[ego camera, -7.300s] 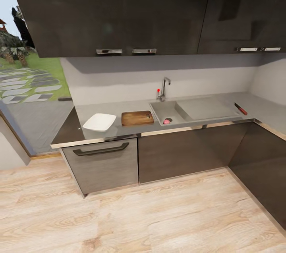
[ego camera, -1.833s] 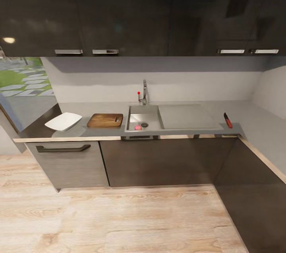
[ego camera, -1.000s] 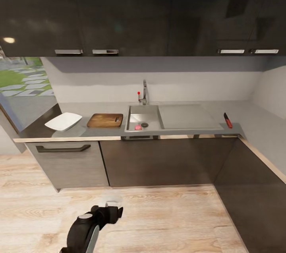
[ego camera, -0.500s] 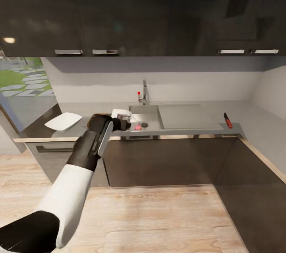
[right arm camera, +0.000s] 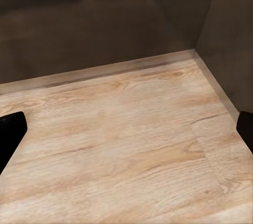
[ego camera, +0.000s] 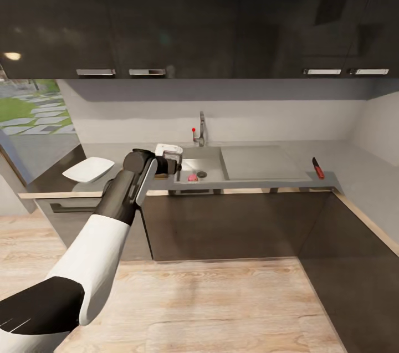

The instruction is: In the kitchen, take the Vidalia onion out of the sink, dice it on the chopping board with the paring knife, put the diced onion into the bowl on the countertop, then place both the paring knife and the chopping board into the sink.

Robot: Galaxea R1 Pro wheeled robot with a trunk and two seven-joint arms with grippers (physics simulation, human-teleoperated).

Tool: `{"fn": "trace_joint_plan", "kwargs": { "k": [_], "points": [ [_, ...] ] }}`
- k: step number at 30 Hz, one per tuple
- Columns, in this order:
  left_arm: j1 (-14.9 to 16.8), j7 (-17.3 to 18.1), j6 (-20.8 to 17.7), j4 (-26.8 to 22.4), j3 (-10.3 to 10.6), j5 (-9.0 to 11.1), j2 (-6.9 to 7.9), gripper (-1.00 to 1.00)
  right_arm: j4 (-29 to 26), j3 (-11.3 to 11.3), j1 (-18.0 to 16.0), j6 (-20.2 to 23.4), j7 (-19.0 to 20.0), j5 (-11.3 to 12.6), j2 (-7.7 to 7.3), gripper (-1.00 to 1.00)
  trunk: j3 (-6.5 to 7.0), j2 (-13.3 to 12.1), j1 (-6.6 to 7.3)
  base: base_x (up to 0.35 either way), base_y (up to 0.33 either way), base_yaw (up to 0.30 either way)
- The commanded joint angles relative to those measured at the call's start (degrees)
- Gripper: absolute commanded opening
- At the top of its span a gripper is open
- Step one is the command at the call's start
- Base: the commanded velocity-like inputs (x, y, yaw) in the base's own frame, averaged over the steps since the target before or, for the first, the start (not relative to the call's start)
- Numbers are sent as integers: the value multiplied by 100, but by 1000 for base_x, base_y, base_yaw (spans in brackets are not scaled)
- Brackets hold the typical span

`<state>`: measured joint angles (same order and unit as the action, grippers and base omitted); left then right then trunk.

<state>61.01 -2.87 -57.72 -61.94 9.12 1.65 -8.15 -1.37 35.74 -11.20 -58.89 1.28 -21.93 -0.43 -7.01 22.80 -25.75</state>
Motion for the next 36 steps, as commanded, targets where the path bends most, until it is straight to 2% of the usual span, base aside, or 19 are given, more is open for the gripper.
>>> {"fn": "trace_joint_plan", "kwargs": {
  "k": [1, 16, 24, 36],
  "points": [
    [7, -30, -21, -16, 9, 20, 4, 100, 5, 48, -5, -18, 13, -39, -1, 100, -12, 12, -4, 37, -40, 0],
    [7, -38, -14, 339, -21, 19, 4, 100, 6, 47, -5, -18, 4, -39, 6, 100, -12, 12, -4, 189, -220, 0],
    [7, -30, -5, 668, -303, 19, 47, 100, 13, 39, -5, -18, 9, -43, 7, 100, -12, 12, -4, 249, -230, 0],
    [7, -22, 12, 999, -341, 18, 70, 100, 13, 39, -5, -12, 13, -48, 7, 100, -12, 12, -4, 294, -35, 0]
  ]
}}
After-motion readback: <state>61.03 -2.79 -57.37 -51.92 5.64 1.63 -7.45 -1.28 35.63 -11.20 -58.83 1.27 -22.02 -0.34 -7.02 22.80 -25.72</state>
